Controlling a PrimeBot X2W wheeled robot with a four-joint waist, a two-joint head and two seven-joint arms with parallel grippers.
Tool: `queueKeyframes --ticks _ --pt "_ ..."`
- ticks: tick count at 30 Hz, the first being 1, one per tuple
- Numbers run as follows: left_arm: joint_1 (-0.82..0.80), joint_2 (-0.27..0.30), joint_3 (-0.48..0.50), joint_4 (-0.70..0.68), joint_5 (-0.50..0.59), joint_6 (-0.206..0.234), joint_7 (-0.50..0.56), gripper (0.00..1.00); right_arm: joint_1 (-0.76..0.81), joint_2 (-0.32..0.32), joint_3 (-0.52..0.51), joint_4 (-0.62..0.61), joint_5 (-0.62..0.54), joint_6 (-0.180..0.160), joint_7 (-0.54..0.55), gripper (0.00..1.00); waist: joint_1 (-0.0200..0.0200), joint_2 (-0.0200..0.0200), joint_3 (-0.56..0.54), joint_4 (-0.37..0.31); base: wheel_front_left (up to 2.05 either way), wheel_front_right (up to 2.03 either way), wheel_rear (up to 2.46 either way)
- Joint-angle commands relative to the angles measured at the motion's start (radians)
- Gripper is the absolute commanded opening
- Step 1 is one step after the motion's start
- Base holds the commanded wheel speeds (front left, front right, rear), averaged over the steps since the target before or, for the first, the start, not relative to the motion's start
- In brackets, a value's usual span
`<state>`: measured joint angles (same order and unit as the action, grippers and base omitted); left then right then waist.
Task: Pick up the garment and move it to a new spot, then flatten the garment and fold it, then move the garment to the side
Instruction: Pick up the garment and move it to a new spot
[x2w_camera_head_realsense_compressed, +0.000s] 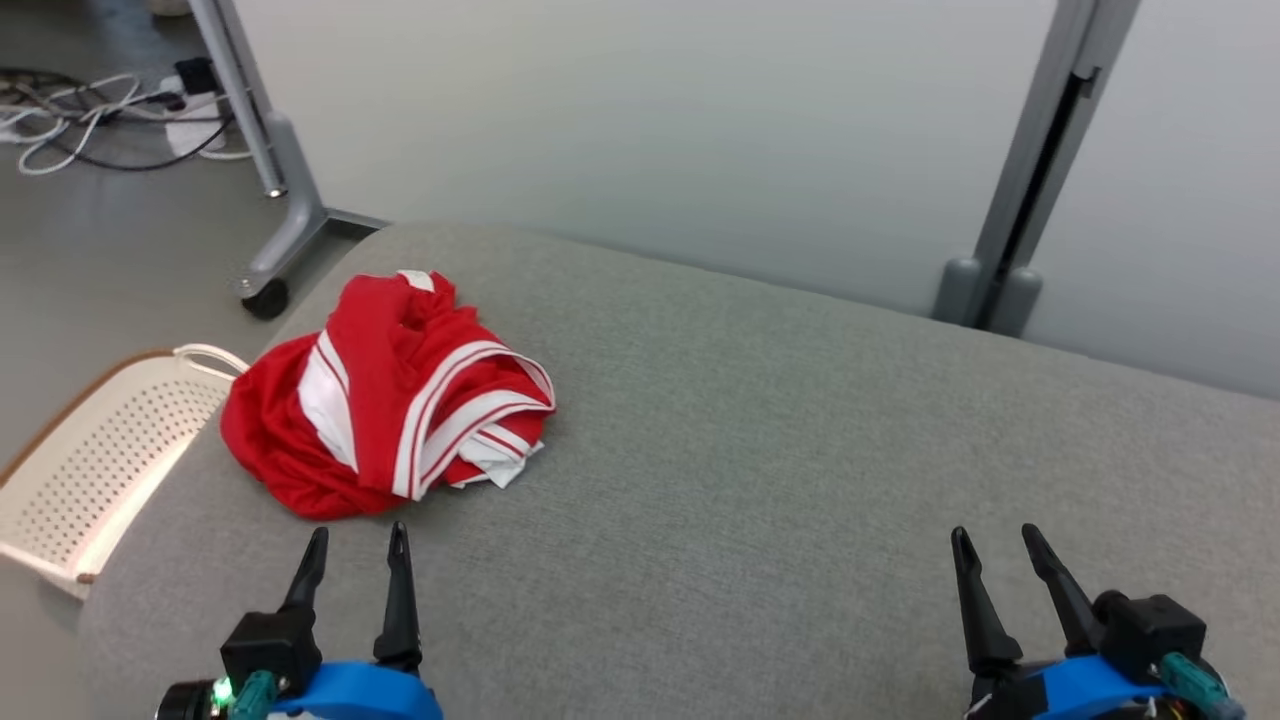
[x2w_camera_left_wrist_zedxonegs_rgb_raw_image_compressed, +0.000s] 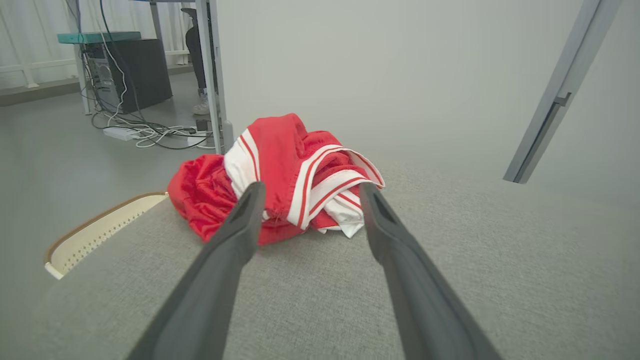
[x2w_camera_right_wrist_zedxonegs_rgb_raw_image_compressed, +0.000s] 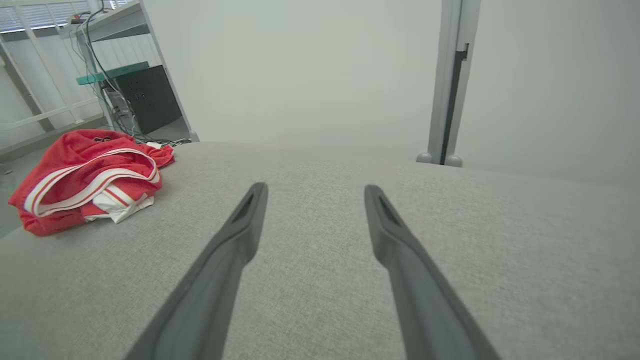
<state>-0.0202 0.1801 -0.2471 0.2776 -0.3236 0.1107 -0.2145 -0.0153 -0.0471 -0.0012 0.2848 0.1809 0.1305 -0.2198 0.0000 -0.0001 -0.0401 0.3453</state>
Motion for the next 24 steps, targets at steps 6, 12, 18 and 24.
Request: queueKeyframes --ticks 6,12,18,24 --pt "0.014 0.009 0.006 -0.015 -0.006 0.012 -0.010 1.00 0.013 -0.006 0.006 0.002 0.007 0.000 0.013 1.00 0.0000 0.0001 0.026 0.121 0.00 0.00 0.00" --pt "0.027 0.015 0.022 -0.025 -0.013 0.029 -0.018 1.00 0.003 -0.006 0.022 -0.006 -0.002 0.000 0.022 1.00 0.0000 0.0001 0.030 0.172 0.00 0.00 0.00" --pt "0.044 0.013 0.042 -0.048 -0.027 0.043 -0.028 1.00 -0.026 -0.006 0.049 -0.009 -0.022 0.000 0.039 1.00 0.0000 0.0001 0.049 0.183 0.00 0.00 0.00" --pt "0.056 0.011 0.048 -0.060 -0.031 0.050 -0.036 1.00 -0.043 -0.006 0.065 -0.011 -0.034 0.000 0.046 1.00 0.0000 0.0001 0.066 0.188 0.00 0.00 0.00"
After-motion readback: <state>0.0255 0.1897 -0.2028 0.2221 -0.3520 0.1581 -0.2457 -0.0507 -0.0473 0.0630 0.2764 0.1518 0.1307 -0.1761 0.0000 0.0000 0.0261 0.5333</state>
